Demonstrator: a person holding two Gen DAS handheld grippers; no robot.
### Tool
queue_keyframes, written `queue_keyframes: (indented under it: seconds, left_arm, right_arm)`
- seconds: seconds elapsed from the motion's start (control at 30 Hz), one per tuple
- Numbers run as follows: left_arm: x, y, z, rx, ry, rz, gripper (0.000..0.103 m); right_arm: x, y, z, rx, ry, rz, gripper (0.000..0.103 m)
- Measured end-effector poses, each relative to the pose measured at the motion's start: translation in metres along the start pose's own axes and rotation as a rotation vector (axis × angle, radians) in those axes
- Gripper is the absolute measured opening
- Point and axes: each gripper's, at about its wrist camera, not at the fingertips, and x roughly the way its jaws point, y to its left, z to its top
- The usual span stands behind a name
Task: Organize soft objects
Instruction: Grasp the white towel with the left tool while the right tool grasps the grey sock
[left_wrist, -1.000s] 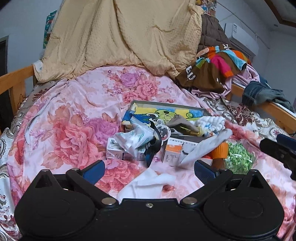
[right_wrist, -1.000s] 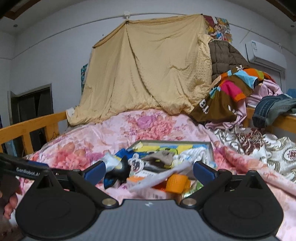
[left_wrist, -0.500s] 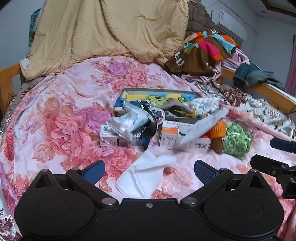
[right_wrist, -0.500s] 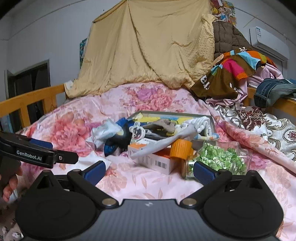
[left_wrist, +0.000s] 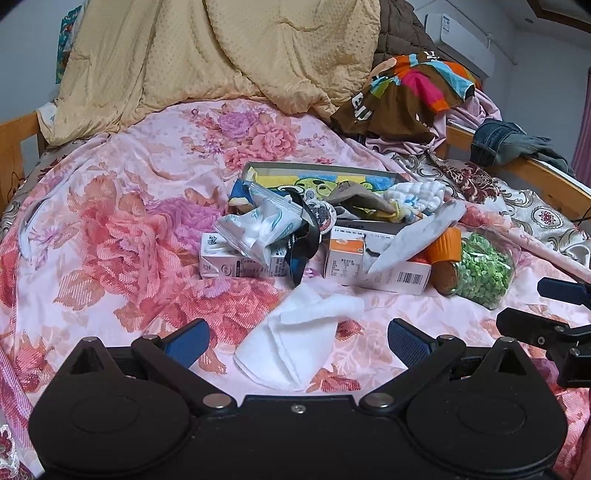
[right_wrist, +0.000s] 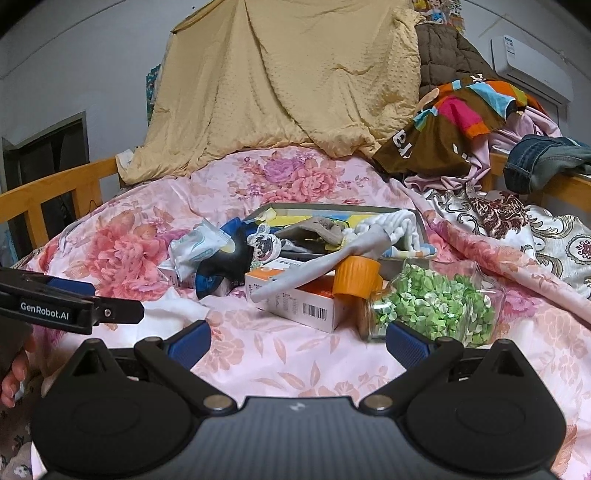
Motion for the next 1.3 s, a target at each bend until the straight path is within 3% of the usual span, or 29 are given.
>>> queue_keyframes:
  seconds: [0.83, 1.13, 1.3]
  left_arm:
    - [0.020, 0.003, 0.002, -0.006, -0.015, -0.034, 0.102]
    - [0.036, 0.004, 0.002, 0.026, 0.008, -0.053, 0.102]
    - [0.045, 0.007, 0.002, 0.025, 0.024, -0.059, 0.102]
  right_arm:
    - [0.023, -0.008, 0.017, 0.028, -0.068, -0.012, 0.103]
    - [0.059, -0.005, 0.031, -0.012, -0.074, 0.149, 0.103]
    - [0.080, 0.004, 0.029, -0.041, -0.037, 0.188, 0.103]
